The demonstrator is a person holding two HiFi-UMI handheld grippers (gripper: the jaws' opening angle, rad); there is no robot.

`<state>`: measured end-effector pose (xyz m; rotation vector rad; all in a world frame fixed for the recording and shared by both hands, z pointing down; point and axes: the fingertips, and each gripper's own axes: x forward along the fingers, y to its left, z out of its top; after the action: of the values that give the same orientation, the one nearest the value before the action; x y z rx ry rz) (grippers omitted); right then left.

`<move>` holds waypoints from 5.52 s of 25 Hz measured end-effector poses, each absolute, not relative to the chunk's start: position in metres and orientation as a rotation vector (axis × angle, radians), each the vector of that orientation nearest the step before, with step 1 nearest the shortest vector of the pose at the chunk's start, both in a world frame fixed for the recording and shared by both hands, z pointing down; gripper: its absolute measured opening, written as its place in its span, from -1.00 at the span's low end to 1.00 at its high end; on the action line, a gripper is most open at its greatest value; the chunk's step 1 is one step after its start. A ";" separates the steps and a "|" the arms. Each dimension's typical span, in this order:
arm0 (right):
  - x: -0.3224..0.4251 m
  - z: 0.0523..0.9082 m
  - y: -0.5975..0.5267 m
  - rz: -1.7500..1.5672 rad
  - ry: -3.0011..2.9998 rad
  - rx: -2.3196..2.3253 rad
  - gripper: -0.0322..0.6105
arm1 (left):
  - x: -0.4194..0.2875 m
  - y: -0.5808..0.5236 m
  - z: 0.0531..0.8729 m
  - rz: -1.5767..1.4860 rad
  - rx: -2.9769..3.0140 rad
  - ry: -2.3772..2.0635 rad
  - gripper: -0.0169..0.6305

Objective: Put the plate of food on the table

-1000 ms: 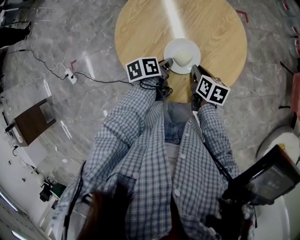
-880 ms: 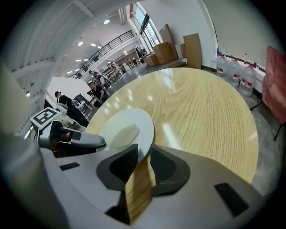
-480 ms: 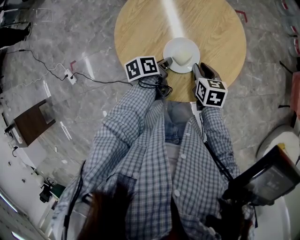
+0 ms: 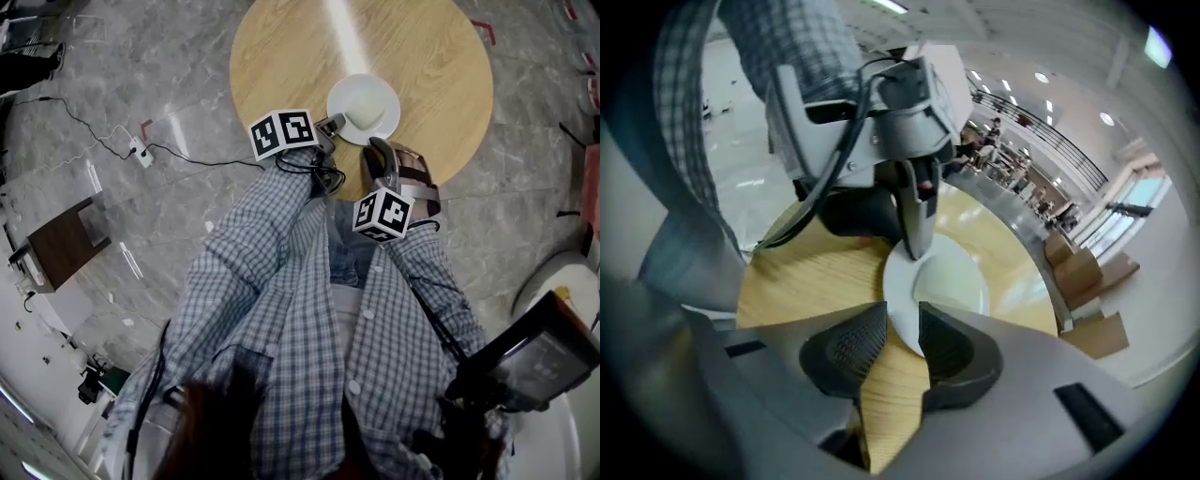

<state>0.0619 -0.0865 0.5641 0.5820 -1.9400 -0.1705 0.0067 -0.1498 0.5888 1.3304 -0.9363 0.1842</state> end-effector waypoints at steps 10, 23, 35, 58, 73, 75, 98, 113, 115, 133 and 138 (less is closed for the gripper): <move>0.042 0.584 -0.080 -0.440 -1.829 0.419 -0.63 | 0.004 -0.149 0.589 0.178 1.320 -0.926 -0.84; 0.043 0.583 -0.085 -0.498 -1.789 0.444 -0.76 | 0.008 -0.151 0.584 0.122 1.335 -0.877 -0.70; 0.043 0.590 -0.090 -0.459 -1.788 0.444 -0.76 | 0.000 -0.127 0.581 0.135 1.335 -0.803 -0.57; 0.048 0.526 -0.108 0.460 -2.221 0.989 -0.85 | -0.004 -0.115 0.543 0.150 1.628 -0.791 -0.92; 0.075 0.469 -0.098 0.759 -2.314 1.350 -0.87 | -0.018 -0.102 0.475 0.181 1.963 -0.831 -0.92; 0.078 0.458 -0.093 0.766 -2.321 1.423 -0.87 | -0.017 -0.094 0.467 0.204 2.026 -0.810 -0.92; 0.052 0.373 -0.013 0.581 -2.361 1.689 -0.88 | -0.050 -0.030 0.348 0.106 2.435 -0.803 -0.92; 0.048 0.321 -0.017 0.390 -2.446 1.765 -0.88 | -0.050 -0.031 0.306 0.044 2.582 -0.882 -0.92; 0.053 0.319 -0.018 0.373 -2.439 1.775 -0.88 | -0.048 -0.032 0.305 0.049 2.591 -0.881 -0.92; 0.042 0.321 -0.021 0.337 -2.438 1.706 -0.88 | -0.047 -0.028 0.306 0.051 2.588 -0.844 -0.92; 0.043 0.323 -0.022 0.345 -2.434 1.703 -0.88 | -0.045 -0.030 0.309 0.060 2.586 -0.841 -0.92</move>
<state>0.0431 -0.0221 0.3227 1.7026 -2.4340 0.3449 -0.0446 -0.0296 0.3087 2.5865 -0.8409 0.0602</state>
